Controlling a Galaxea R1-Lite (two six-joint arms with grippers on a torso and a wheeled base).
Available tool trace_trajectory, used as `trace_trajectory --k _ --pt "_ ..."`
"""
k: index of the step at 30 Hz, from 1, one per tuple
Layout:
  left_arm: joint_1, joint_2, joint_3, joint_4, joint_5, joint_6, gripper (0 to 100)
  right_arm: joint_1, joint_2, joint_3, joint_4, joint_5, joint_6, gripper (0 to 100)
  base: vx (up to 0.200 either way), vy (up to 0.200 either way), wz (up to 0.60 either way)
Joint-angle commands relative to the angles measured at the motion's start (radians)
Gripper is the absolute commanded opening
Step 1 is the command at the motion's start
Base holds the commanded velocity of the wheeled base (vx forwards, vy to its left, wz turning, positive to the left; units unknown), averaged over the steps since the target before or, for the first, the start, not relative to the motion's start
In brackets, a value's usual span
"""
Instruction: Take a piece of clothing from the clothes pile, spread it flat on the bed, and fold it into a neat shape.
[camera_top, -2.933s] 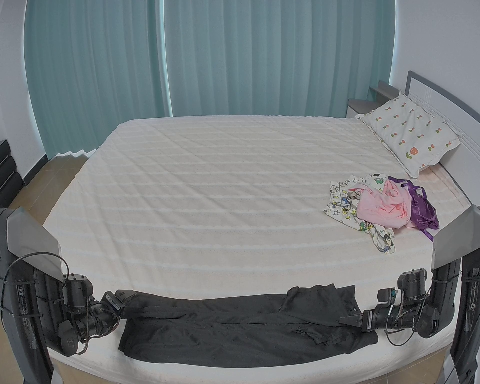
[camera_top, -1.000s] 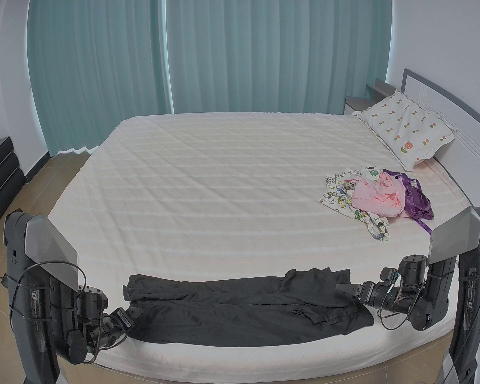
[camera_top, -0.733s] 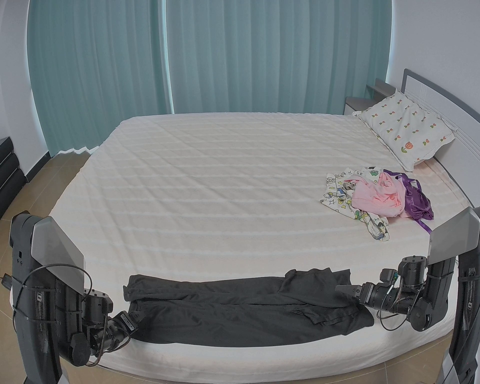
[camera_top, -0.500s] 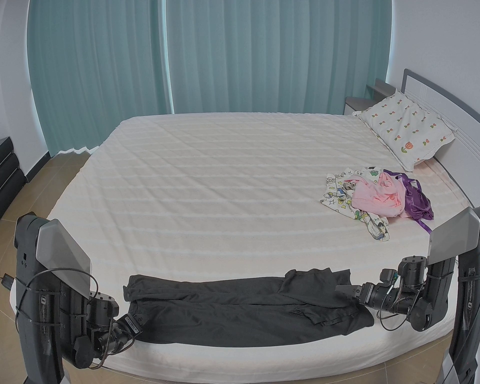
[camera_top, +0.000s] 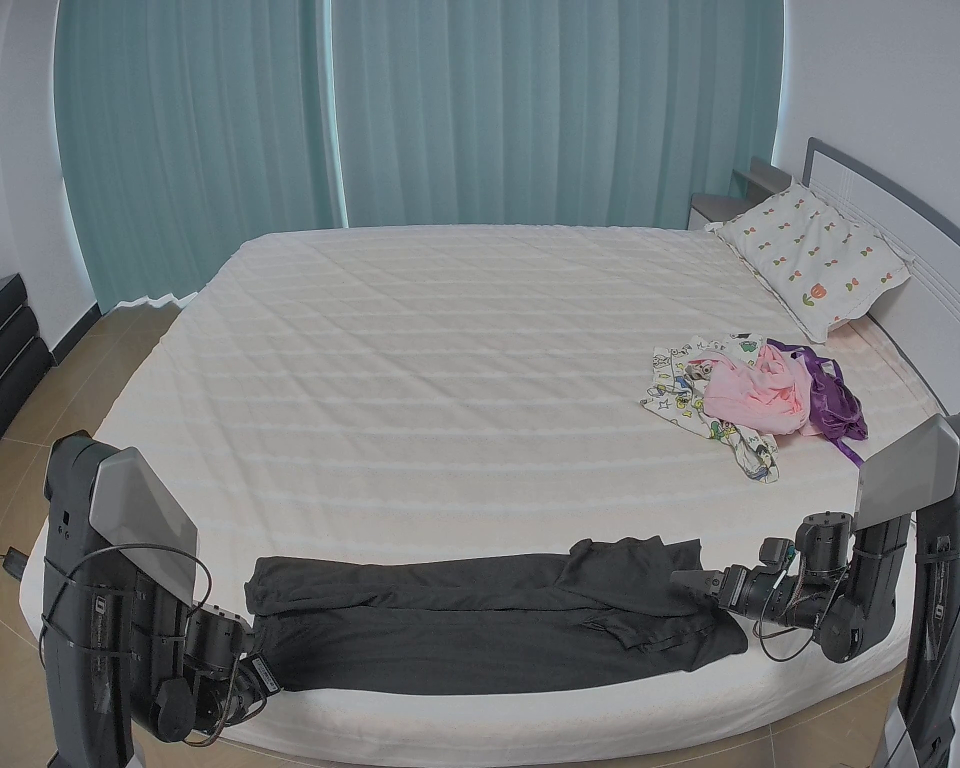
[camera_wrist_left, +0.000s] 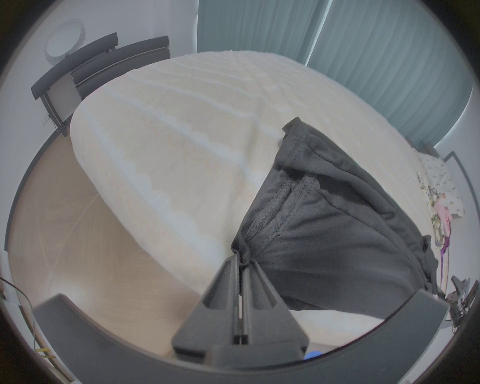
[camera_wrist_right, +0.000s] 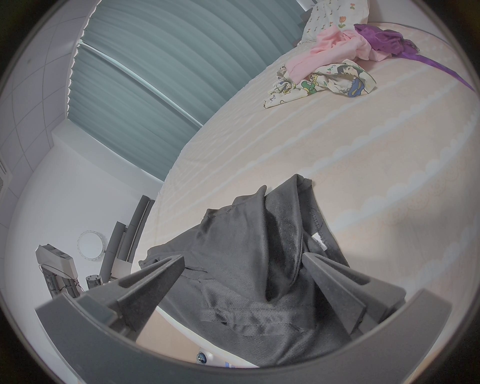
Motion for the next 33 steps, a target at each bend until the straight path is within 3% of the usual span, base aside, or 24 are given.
trace_trajectory --k 1,8,9,16,20,23,28,33 --pt "-0.008 -0.076 0.016 0.062 0.001 0.004 0 0.000 0.002 -0.007 -0.001 0.000 0.000 100 0.000 0.000 0.00" --pt "-0.010 -0.068 0.016 0.071 -0.002 0.006 0 0.000 0.004 -0.005 -0.001 0.000 0.000 100 0.000 0.000 0.00" --pt "-0.011 -0.068 0.016 0.077 -0.001 0.007 100 0.000 0.002 -0.005 -0.001 0.000 0.000 100 0.000 0.000 0.00" --pt "0.016 -0.186 0.018 0.168 -0.004 0.044 100 0.000 0.004 -0.007 -0.001 -0.001 0.000 100 0.000 0.000 0.00" --pt "0.087 -0.427 0.012 0.269 -0.110 0.073 100 0.000 0.002 -0.005 -0.001 0.000 0.000 100 0.000 0.000 0.00" --pt "0.116 -0.513 -0.008 0.284 -0.257 0.076 100 0.003 0.002 -0.002 -0.001 0.000 0.000 100 0.000 0.000 0.00" --pt "0.114 -0.487 -0.065 0.280 -0.317 0.119 100 0.006 0.001 0.001 -0.001 -0.001 0.000 100 0.000 0.000 0.00" --pt "0.114 -0.360 -0.111 0.274 -0.341 0.223 100 0.006 0.004 -0.003 -0.001 -0.001 0.000 100 0.000 0.000 0.00"
